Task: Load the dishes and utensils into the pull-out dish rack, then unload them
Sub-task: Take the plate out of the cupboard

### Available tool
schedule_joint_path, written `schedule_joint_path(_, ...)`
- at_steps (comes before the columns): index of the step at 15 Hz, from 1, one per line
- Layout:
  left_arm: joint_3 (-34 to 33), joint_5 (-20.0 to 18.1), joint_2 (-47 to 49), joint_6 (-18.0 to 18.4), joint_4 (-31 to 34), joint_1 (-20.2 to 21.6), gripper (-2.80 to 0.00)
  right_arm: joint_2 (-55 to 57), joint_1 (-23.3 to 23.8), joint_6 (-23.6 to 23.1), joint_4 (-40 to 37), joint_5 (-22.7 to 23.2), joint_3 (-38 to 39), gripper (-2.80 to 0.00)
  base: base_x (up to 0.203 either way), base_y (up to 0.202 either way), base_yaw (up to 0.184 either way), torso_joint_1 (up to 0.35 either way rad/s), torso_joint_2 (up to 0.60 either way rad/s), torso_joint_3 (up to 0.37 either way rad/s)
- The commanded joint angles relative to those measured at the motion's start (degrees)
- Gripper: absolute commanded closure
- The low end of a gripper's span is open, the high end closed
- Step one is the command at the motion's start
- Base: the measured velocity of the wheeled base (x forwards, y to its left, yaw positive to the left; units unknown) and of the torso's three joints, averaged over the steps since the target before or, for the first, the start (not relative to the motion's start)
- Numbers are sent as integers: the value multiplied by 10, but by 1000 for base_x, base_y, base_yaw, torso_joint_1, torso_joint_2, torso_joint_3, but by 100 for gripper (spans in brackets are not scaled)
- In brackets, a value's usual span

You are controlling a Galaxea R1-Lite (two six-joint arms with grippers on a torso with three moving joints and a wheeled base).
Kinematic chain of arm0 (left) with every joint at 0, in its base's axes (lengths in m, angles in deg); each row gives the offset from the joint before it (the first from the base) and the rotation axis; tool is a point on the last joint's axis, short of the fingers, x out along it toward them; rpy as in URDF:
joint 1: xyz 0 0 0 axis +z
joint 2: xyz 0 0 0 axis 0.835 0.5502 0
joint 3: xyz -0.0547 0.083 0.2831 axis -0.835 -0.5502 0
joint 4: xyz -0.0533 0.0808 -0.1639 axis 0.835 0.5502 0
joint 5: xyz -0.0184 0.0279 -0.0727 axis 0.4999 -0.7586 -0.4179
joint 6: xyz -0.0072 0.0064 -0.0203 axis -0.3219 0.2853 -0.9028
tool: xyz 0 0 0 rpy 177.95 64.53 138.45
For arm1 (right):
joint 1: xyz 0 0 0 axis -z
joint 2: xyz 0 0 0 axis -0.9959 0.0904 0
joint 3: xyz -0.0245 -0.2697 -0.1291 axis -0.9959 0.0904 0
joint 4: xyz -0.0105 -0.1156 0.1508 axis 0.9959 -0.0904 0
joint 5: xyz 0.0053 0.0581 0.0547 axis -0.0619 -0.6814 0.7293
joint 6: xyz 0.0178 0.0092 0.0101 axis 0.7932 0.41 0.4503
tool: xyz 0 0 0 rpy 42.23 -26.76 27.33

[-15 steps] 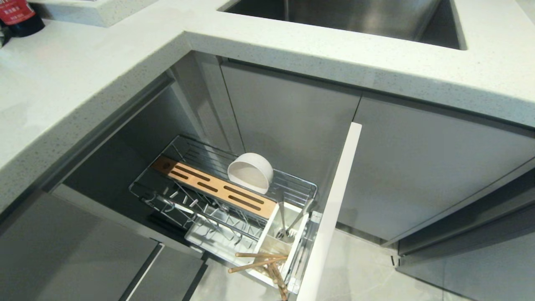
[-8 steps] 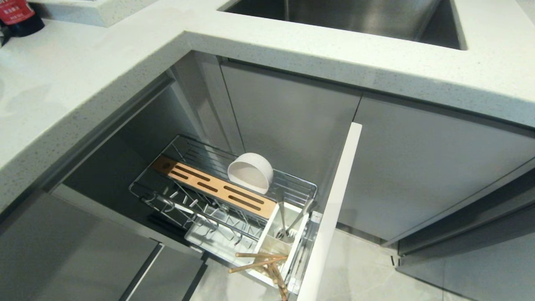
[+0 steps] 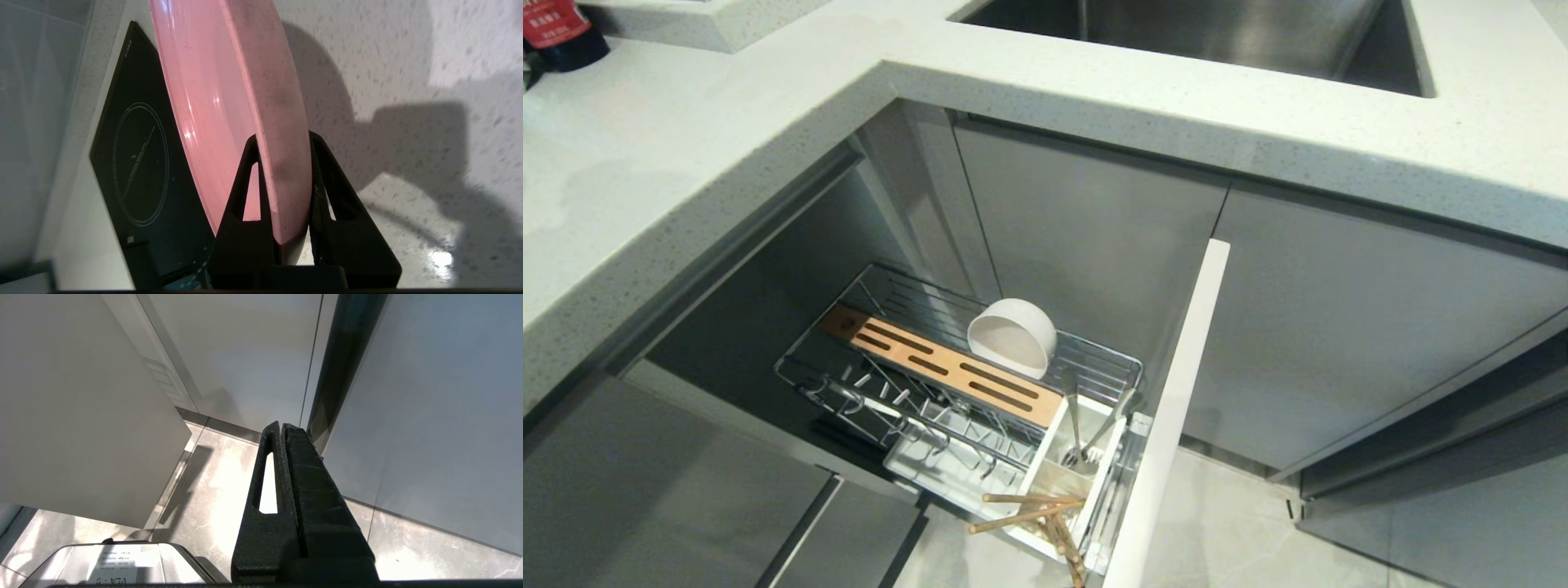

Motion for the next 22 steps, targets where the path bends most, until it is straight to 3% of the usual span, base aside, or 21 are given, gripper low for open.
schedule_joint_path(1,20,12,37,1,42,-22,0,0,0,0,0,0,0,0,0,0,0,0,0,0)
schedule_joint_path(10,27,44,103,0,60,-47,0,0,0,0,0,0,0,0,0,0,0,0,0,0)
schedule_joint_path(22,27,44,116,-1,56,-56,0,0,0,0,0,0,0,0,0,0,0,0,0,0)
